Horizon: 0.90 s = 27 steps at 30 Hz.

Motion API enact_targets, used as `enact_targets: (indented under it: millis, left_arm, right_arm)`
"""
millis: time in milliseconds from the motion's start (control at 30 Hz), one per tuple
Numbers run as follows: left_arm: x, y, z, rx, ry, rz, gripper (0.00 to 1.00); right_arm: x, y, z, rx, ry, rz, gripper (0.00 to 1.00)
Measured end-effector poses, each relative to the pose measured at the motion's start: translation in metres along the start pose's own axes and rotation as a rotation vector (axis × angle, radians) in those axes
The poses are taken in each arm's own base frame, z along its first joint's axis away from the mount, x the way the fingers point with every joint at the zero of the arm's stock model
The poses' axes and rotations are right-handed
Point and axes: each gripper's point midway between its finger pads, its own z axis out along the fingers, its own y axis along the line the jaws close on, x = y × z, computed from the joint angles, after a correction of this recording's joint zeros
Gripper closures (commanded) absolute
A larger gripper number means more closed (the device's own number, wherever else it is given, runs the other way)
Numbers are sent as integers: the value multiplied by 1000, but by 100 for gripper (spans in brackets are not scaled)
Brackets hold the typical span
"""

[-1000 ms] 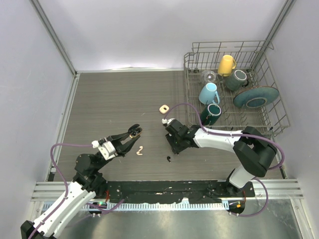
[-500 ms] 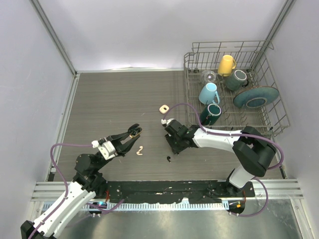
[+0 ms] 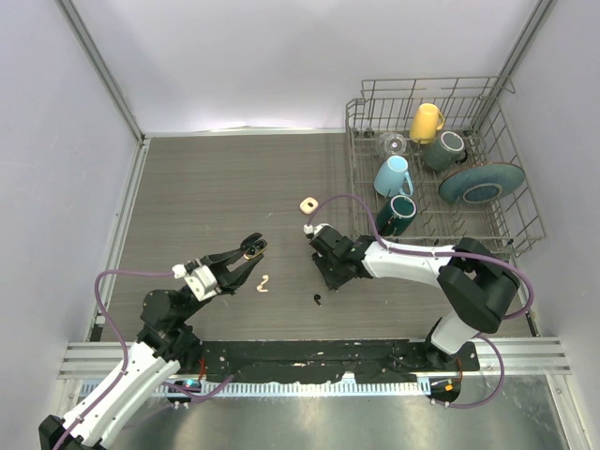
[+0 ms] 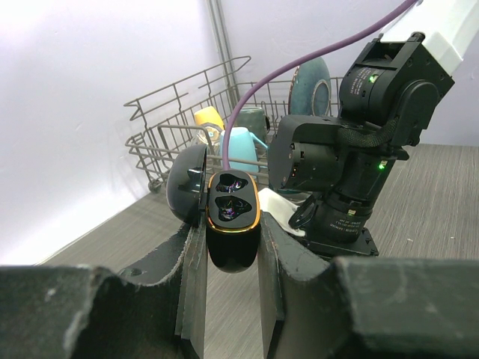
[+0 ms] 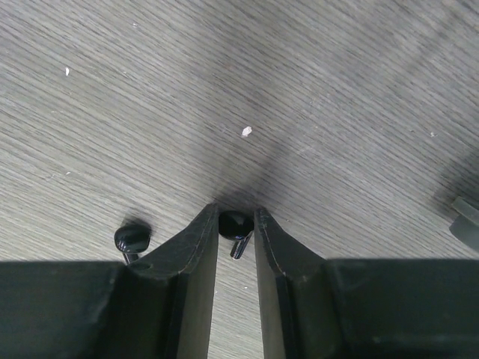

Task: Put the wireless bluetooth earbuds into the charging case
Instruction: Pick up the earbud from the center of the board.

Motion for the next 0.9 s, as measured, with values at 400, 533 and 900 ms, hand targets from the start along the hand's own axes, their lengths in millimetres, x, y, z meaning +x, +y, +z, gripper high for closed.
enact_targets:
  millis: [400, 533, 900]
  left_arm:
    - [0, 0, 0, -1, 0, -1, 100]
    - [0, 1, 0, -4, 0, -3, 100]
    - [0, 1, 0, -8, 1, -3, 100]
  right_arm:
    - [0, 1, 0, 1, 0, 12, 60]
    - [1, 0, -1, 11, 2, 11, 60]
    - [5, -1, -3, 21, 12, 29, 62]
